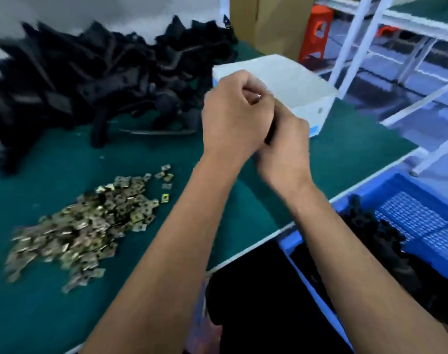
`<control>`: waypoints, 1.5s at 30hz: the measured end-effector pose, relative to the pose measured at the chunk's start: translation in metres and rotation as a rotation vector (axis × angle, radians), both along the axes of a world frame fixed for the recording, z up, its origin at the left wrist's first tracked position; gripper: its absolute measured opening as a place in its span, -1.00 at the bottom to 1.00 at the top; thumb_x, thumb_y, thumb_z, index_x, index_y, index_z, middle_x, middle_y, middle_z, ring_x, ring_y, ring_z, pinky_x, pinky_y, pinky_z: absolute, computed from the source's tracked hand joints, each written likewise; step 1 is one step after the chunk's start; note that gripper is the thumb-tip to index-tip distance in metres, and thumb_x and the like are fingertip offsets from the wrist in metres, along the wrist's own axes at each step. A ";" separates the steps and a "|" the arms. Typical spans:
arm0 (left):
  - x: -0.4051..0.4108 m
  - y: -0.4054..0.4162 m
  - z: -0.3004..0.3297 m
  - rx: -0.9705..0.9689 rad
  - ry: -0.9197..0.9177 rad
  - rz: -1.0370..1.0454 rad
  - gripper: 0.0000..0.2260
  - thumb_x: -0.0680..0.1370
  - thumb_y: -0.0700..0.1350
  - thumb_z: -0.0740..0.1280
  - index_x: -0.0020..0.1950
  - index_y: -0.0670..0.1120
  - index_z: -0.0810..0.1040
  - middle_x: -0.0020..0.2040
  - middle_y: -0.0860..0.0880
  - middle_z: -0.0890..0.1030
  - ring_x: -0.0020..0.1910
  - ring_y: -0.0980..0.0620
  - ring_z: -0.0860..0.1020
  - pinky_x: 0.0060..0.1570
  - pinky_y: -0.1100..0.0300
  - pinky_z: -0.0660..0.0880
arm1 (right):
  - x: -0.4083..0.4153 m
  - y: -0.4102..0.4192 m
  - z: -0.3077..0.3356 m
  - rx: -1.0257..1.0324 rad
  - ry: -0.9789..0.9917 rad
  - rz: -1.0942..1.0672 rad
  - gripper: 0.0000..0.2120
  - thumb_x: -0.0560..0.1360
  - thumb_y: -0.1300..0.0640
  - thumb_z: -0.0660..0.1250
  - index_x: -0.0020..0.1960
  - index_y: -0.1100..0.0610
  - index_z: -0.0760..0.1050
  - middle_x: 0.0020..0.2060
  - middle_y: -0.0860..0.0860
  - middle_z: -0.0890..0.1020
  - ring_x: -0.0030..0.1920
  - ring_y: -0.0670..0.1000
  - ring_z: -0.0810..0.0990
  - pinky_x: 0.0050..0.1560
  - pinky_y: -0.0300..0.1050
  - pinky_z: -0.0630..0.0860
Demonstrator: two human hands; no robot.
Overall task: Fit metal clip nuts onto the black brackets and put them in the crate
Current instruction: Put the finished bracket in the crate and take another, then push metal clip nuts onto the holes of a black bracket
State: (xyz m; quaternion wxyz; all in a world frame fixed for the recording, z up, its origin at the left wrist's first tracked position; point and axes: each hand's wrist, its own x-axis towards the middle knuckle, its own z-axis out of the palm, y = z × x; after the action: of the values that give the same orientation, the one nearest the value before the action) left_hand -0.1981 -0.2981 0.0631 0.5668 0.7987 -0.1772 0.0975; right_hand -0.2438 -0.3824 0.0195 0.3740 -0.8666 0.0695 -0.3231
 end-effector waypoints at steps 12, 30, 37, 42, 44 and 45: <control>0.061 0.231 -0.031 0.134 0.102 0.526 -0.89 0.51 -0.07 0.36 -0.18 0.07 0.66 -0.23 0.10 0.68 -0.15 0.07 0.67 -0.02 -0.01 0.64 | 0.133 0.166 -0.013 -0.631 0.351 0.273 -0.55 0.52 0.24 0.40 0.38 0.04 0.45 0.20 0.11 0.58 0.32 0.23 0.45 0.24 0.19 0.48; 0.066 0.281 -0.049 -0.845 0.777 -0.388 -0.52 0.68 0.18 0.16 -0.02 -0.14 0.72 -0.14 -0.04 0.69 -0.09 0.04 0.67 -0.01 0.16 0.60 | 0.105 0.222 -0.018 -0.320 -0.668 0.688 -0.85 0.55 0.22 0.50 0.09 0.26 0.72 -0.08 0.06 0.74 -0.10 0.18 0.61 -0.04 0.01 0.53; 0.072 0.304 -0.049 -0.705 0.526 0.082 -0.84 0.64 -0.30 0.20 0.15 -0.15 0.53 -0.09 -0.05 0.70 -0.14 0.06 0.70 -0.14 0.21 0.61 | 0.109 0.207 -0.020 -0.233 -0.388 0.698 -0.61 0.46 0.16 0.56 0.24 0.24 0.63 0.09 0.02 0.70 0.16 0.07 0.60 0.23 -0.04 0.52; 0.076 0.320 -0.041 -0.972 0.378 0.230 -0.71 0.56 -0.46 0.15 -0.17 -0.10 0.43 -0.22 -0.04 0.57 -0.17 -0.03 0.60 -0.17 0.20 0.54 | 0.119 0.187 -0.022 -0.190 -0.043 0.830 -0.90 0.52 0.10 0.51 -0.05 0.14 0.72 -0.14 -0.06 0.70 -0.09 -0.09 0.65 -0.01 -0.02 0.58; 0.076 0.325 -0.039 -1.023 0.300 0.326 -0.72 0.48 -0.43 0.13 -0.27 -0.06 0.37 -0.35 0.02 0.43 -0.39 0.05 0.41 -0.41 0.26 0.33 | 0.117 0.188 -0.023 -0.242 0.115 0.923 -0.87 0.53 0.06 0.51 -0.02 0.11 0.73 -0.13 -0.06 0.70 -0.09 -0.10 0.65 0.01 0.00 0.58; 0.076 0.325 -0.039 -1.044 0.268 0.346 -0.75 0.38 -0.40 0.16 -0.31 -0.05 0.34 -0.37 0.02 0.37 -0.43 0.06 0.30 -0.45 0.25 0.23 | 0.115 0.191 -0.024 -0.280 0.174 0.965 -0.85 0.53 0.02 0.51 0.01 0.08 0.74 -0.11 -0.06 0.69 -0.07 -0.10 0.64 0.04 0.00 0.57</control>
State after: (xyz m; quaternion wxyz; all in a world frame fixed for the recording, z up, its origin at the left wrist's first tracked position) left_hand -0.1221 0.0264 0.0245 0.8799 0.4351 0.1016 0.1615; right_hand -0.1284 -0.1918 -0.0045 0.3535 -0.8655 -0.3519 -0.0464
